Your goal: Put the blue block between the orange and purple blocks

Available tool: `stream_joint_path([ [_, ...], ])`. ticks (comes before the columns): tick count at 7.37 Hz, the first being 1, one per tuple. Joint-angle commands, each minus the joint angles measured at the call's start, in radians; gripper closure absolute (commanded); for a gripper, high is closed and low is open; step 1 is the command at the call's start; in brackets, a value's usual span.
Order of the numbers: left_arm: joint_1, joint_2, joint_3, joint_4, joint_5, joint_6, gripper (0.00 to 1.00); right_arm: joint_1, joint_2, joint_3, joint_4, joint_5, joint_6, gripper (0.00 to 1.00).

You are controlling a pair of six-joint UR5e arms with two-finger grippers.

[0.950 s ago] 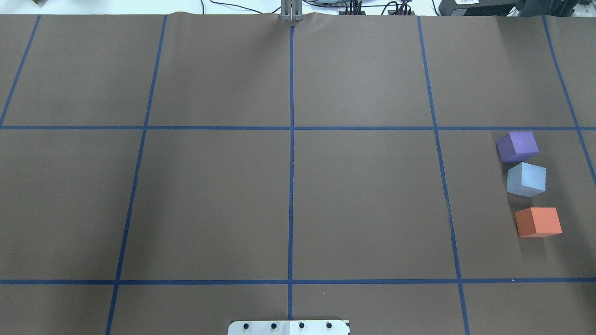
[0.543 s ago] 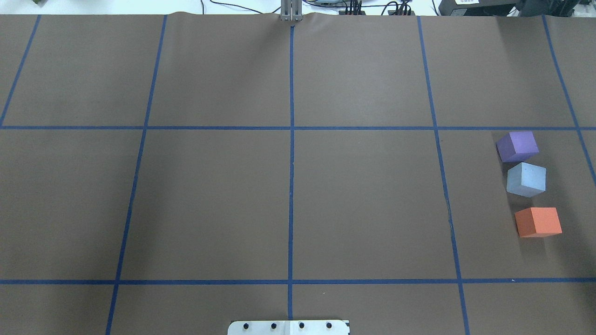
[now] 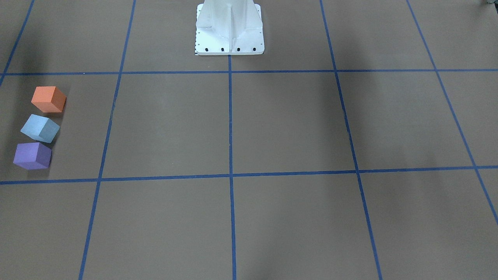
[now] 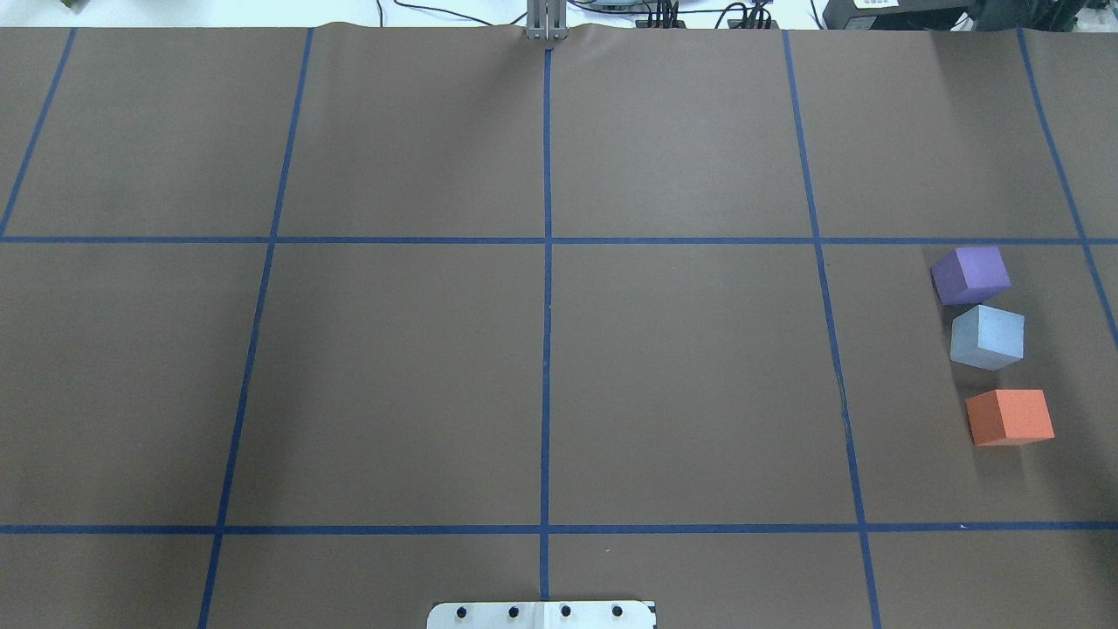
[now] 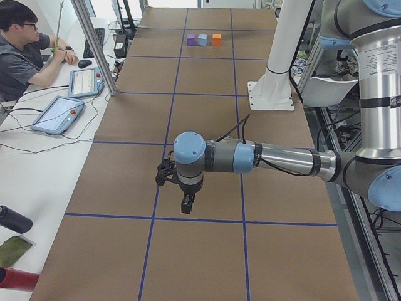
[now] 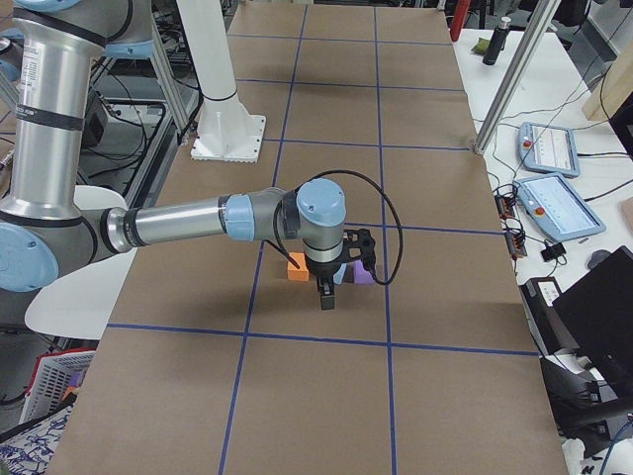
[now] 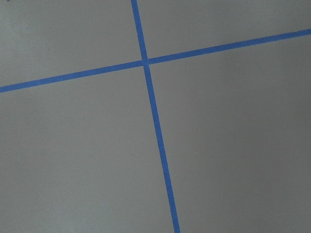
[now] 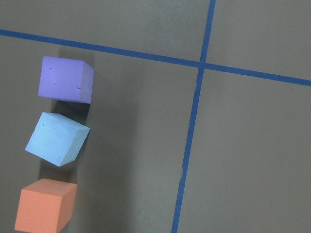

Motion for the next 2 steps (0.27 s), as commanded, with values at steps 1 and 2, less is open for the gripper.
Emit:
stream_joint_path([
  [1,0.0,0.0,0.0,0.0,0.001,0.0,0.0,-0.004,0.0,0.0,0.0,-0.002,-0.001,0.0],
  [2,-0.002,0.0,-0.002,0.0,-0.001,0.0,0.0,-0.006,0.0,0.0,0.0,-0.002,-0.001,0.0],
])
